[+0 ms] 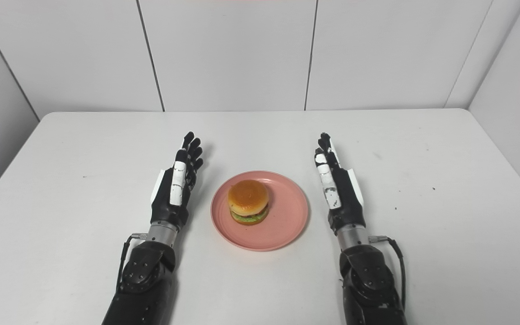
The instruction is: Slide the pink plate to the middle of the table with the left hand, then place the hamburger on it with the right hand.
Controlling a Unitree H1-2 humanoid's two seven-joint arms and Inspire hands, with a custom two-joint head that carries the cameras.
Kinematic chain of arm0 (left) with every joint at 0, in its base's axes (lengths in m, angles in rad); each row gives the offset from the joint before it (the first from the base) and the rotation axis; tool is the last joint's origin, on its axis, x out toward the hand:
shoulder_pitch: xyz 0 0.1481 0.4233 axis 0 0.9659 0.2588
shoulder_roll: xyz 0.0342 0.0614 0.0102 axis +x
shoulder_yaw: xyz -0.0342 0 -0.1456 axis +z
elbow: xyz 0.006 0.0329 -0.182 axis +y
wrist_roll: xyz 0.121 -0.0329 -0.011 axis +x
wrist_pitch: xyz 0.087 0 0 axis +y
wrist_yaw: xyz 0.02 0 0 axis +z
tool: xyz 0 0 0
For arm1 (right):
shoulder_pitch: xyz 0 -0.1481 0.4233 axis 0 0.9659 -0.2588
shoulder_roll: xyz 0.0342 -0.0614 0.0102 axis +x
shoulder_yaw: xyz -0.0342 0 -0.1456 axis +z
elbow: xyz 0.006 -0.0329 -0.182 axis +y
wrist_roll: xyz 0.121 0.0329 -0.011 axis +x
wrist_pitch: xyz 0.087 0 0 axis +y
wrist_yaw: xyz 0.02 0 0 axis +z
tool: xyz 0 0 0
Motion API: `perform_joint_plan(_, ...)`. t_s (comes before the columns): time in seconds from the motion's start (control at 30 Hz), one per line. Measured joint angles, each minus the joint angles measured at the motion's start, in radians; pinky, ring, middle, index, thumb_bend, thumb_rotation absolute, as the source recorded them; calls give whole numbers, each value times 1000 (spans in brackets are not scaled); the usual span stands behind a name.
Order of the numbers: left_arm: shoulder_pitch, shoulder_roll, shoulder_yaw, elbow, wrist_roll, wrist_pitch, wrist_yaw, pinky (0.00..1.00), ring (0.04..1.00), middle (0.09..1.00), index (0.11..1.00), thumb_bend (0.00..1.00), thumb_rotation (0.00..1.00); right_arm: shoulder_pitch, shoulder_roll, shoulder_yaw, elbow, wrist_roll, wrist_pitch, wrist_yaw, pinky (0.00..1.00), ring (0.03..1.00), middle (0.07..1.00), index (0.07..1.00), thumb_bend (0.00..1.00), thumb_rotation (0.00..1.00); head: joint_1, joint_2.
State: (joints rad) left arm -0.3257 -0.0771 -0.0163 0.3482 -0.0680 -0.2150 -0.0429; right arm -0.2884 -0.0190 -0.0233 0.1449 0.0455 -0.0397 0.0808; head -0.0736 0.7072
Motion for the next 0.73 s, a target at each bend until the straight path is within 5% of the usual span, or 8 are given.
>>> perform_joint_plan(0.73,12,17,-12,-25,-11,56,-14,1000,1000,1000,1000,695,1000,0,-6,19,56,34,0,27,1000,1000,1000,1000,581,1000,-5,6)
